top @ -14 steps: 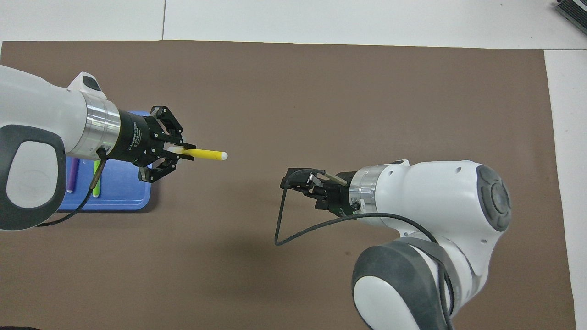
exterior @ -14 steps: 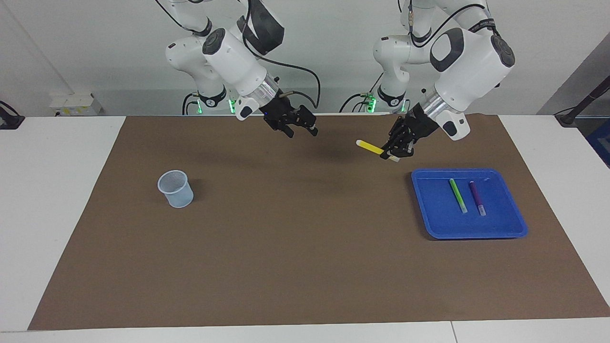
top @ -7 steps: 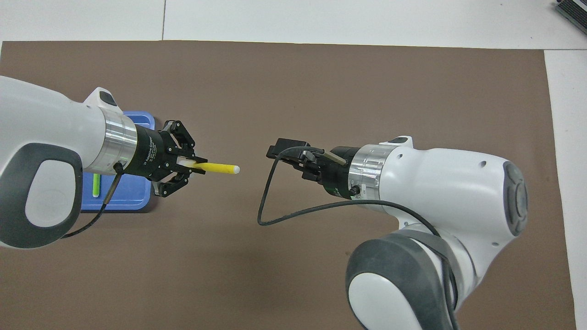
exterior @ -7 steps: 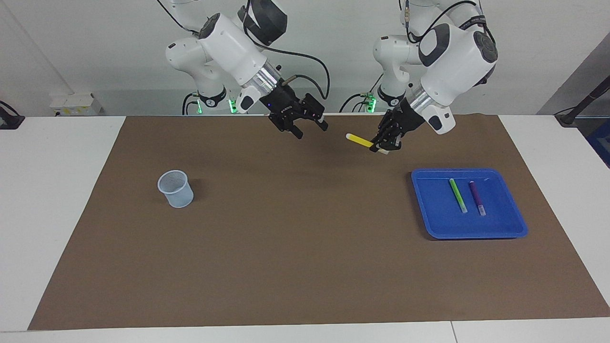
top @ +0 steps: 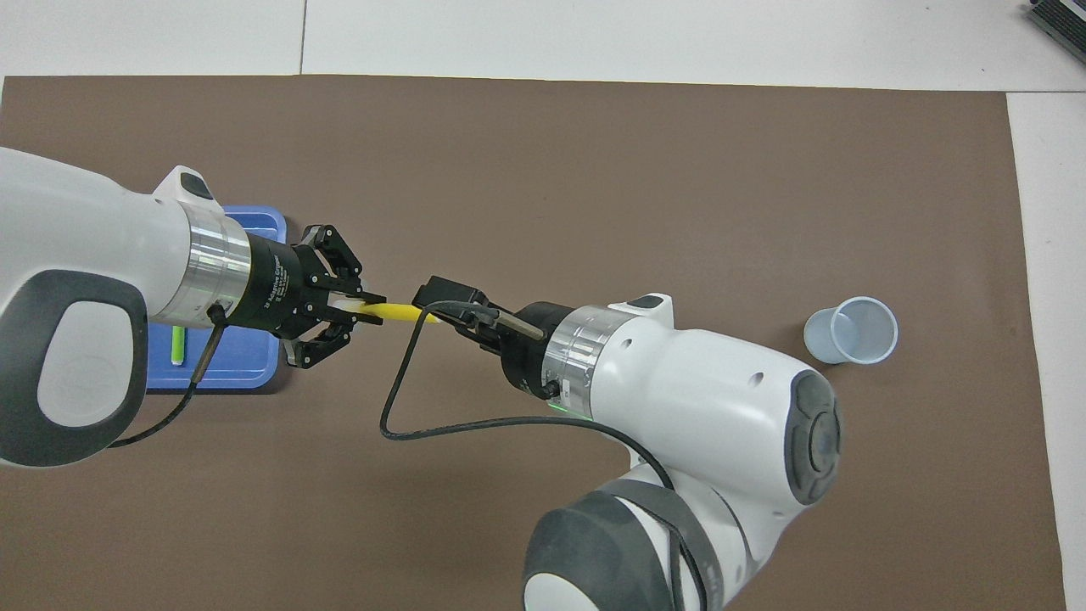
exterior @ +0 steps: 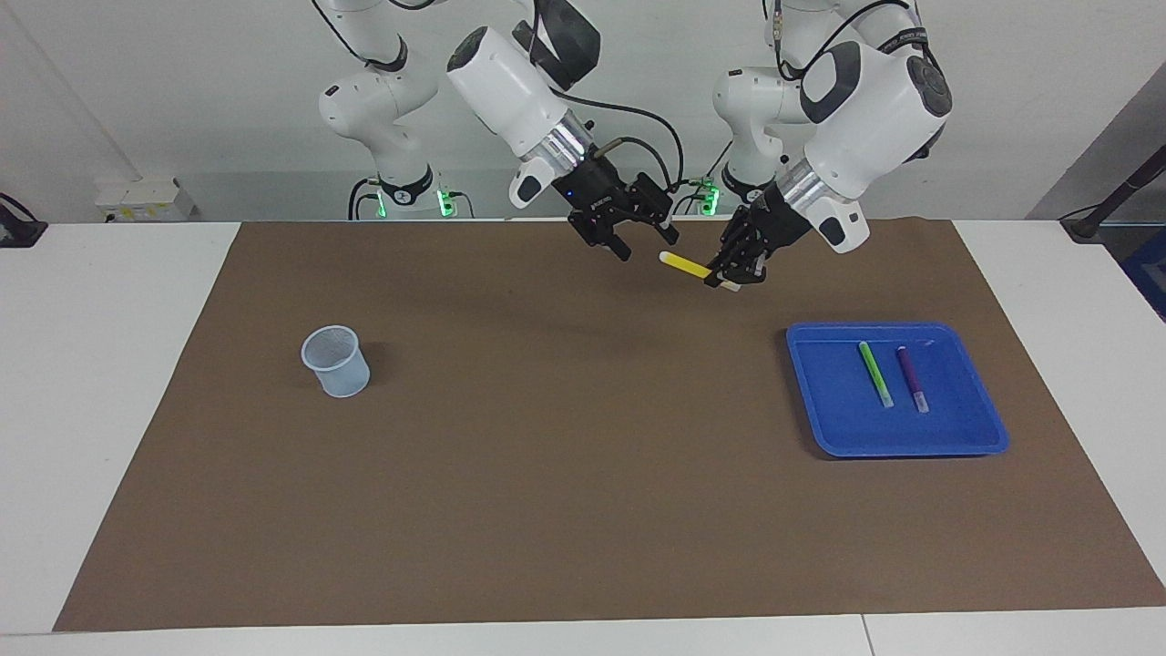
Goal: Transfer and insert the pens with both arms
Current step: 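Grasp the yellow pen's free end with the right gripper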
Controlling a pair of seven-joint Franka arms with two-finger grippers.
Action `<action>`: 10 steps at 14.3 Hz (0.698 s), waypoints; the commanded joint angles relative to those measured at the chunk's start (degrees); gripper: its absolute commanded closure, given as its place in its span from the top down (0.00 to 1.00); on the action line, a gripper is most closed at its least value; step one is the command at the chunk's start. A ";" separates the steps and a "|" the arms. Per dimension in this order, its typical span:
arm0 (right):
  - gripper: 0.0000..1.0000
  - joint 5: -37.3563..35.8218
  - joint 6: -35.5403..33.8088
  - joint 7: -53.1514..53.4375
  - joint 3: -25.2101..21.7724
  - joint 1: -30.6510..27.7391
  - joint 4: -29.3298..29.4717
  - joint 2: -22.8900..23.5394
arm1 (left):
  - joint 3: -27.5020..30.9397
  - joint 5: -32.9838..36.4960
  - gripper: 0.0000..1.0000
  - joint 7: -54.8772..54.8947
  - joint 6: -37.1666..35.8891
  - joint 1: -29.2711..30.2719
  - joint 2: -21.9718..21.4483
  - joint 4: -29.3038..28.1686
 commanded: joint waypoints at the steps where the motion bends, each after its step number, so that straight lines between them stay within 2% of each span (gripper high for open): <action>1: 1.00 2.89 1.83 0.24 0.14 -0.24 1.49 1.89 | 0.72 -1.26 0.00 -0.93 -0.02 -0.53 -1.95 -1.89; 4: 0.91 3.33 4.82 0.50 1.72 -0.24 3.60 4.96 | 0.72 -1.26 0.00 -1.20 -0.20 -0.44 -1.95 -1.89; 8: 0.83 3.68 4.91 2.88 2.33 -0.24 3.78 4.97 | 0.63 -1.35 0.00 -1.38 -0.20 -0.44 -2.30 -1.89; 9: 0.74 3.68 4.91 2.79 2.33 -0.24 3.87 4.97 | 0.72 -1.35 0.00 -1.38 -0.20 -0.44 -2.30 -1.98; 10: 0.70 3.68 4.91 2.96 2.42 -0.24 3.87 4.97 | 0.72 -1.35 0.00 -1.38 -0.28 -0.44 -2.30 -1.98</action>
